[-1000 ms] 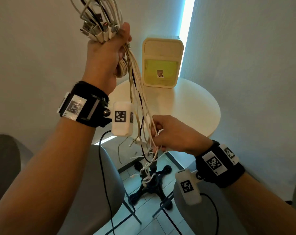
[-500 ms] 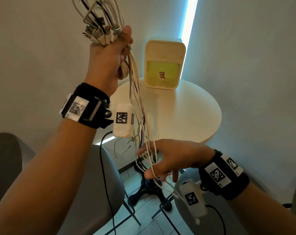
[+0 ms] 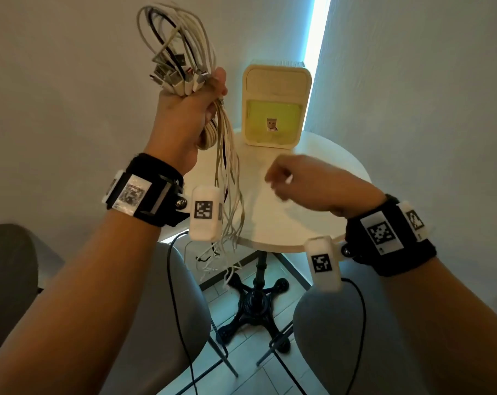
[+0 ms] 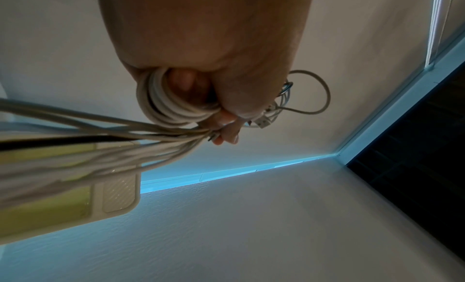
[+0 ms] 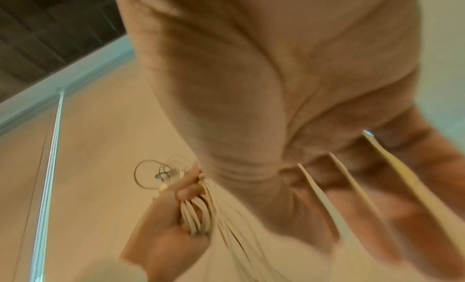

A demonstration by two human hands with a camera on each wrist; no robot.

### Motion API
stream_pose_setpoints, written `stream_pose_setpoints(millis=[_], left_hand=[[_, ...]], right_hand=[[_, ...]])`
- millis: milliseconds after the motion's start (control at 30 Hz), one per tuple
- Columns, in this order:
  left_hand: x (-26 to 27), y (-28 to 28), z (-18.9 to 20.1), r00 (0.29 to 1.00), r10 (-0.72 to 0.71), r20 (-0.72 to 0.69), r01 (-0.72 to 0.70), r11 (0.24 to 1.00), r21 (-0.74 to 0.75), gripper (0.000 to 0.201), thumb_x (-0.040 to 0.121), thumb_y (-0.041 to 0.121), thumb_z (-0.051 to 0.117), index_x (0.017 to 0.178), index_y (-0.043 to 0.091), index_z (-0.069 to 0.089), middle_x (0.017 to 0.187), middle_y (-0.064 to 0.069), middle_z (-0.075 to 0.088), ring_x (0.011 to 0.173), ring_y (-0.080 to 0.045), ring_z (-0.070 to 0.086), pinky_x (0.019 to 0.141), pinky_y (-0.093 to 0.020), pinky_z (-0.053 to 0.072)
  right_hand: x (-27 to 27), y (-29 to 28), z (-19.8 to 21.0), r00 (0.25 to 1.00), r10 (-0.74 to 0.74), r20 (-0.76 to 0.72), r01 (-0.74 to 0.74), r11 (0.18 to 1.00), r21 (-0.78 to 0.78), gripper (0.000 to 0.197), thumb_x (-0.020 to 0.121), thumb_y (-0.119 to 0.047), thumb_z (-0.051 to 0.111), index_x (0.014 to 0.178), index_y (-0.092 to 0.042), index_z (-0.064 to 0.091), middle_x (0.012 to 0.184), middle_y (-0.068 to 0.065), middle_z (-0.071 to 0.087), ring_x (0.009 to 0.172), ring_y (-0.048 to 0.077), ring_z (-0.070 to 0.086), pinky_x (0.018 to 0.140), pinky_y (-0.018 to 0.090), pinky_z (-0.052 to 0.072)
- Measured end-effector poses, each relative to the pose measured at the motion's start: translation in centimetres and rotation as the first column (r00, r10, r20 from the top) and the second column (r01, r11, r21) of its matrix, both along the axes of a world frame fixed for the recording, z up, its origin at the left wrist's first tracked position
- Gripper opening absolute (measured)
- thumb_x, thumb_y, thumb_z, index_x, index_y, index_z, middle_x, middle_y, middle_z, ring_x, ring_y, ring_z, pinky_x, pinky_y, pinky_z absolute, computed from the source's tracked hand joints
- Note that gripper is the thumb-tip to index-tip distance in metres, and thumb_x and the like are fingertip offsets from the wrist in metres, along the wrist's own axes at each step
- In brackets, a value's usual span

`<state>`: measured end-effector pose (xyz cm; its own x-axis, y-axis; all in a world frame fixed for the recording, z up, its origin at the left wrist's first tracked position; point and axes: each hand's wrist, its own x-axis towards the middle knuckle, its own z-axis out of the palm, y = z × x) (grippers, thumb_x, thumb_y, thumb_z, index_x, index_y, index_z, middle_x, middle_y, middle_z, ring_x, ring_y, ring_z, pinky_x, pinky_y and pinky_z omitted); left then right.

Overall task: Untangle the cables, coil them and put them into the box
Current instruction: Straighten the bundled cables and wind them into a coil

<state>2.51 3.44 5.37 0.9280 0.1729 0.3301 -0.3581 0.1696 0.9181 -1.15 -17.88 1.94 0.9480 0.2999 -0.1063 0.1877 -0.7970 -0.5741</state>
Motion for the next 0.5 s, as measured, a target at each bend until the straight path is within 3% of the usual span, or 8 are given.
stream_pose_setpoints(millis=[100,167,200,267,333,400,500], left_hand=[[-0.4,-0.5,-1.1,0.997,-0.053,-0.048,0.057,0.995,0.085,0.015,0.103,0.025,0.071,0.095,0.014,0.066,0.067,0.012,0.064,0.053,-0.005,0.045,0.051,-0.021,0.04],[-0.6,-1.2,-1.8,0.994,-0.096,-0.056,0.101,0.991,0.088,0.016,0.102,0.026,0.072,0.091,0.015,0.069,0.072,0.009,0.067,0.062,-0.01,0.055,0.057,-0.027,0.047],[-0.6,-1.5,-2.0,0.992,-0.107,-0.067,0.112,0.99,0.081,0.016,0.102,0.026,0.072,0.089,0.016,0.07,0.076,0.007,0.069,0.071,-0.013,0.063,0.063,-0.03,0.052],[-0.6,-1.7,-2.3,0.99,-0.1,-0.099,0.108,0.992,0.072,0.015,0.101,0.026,0.074,0.089,0.016,0.072,0.08,0.005,0.071,0.082,-0.015,0.069,0.07,-0.034,0.056],[-0.6,-1.5,-2.5,0.986,-0.112,-0.126,0.12,0.991,0.059,0.014,0.101,0.025,0.074,0.091,0.016,0.071,0.081,0.004,0.07,0.075,-0.014,0.065,0.066,-0.034,0.054],[-0.4,-1.0,-2.3,0.987,-0.104,-0.122,0.109,0.993,0.038,0.011,0.101,0.02,0.074,0.093,0.015,0.07,0.081,0.002,0.068,0.067,-0.01,0.061,0.061,-0.032,0.052],[0.4,0.2,-1.5,0.998,0.006,-0.061,-0.008,0.999,-0.043,0.008,0.1,0.015,0.075,0.094,0.013,0.07,0.08,0.0,0.068,0.065,-0.005,0.061,0.066,-0.025,0.049]], right_hand=[[1.0,2.2,0.6,0.992,-0.099,0.082,0.053,0.895,0.443,0.03,0.104,-0.041,0.058,0.13,-0.025,0.06,0.119,-0.003,0.068,0.112,0.015,0.066,0.096,0.039,0.057],[1.1,4.4,0.5,0.998,-0.053,0.036,0.023,0.821,0.57,0.045,0.106,-0.058,0.048,0.135,-0.024,0.057,0.122,-0.005,0.068,0.113,0.012,0.066,0.101,0.042,0.055],[1.1,5.5,0.2,1.0,-0.022,0.007,0.013,0.795,0.607,0.051,0.107,-0.06,0.042,0.134,-0.02,0.056,0.118,-0.003,0.069,0.107,0.012,0.068,0.098,0.04,0.056],[0.8,6.9,-0.3,0.999,0.028,-0.047,0.013,0.718,0.696,0.053,0.11,-0.057,0.035,0.121,-0.008,0.056,0.092,0.004,0.068,0.074,0.016,0.067,0.072,0.038,0.059],[0.7,7.4,-1.0,0.999,-0.003,-0.05,0.038,0.685,0.727,0.047,0.111,-0.055,0.036,0.103,-0.012,0.053,0.069,0.002,0.054,0.05,0.014,0.05,0.05,0.034,0.045],[1.0,7.2,-1.7,0.998,-0.067,0.012,0.039,0.713,0.7,0.043,0.111,-0.053,0.04,0.097,-0.015,0.056,0.064,-0.003,0.048,0.046,0.008,0.04,0.047,0.029,0.036],[0.5,6.3,-2.4,1.0,-0.026,0.014,0.009,0.728,0.685,0.042,0.11,-0.05,0.044,0.093,-0.015,0.057,0.067,-0.003,0.045,0.049,0.01,0.04,0.048,0.032,0.04]])
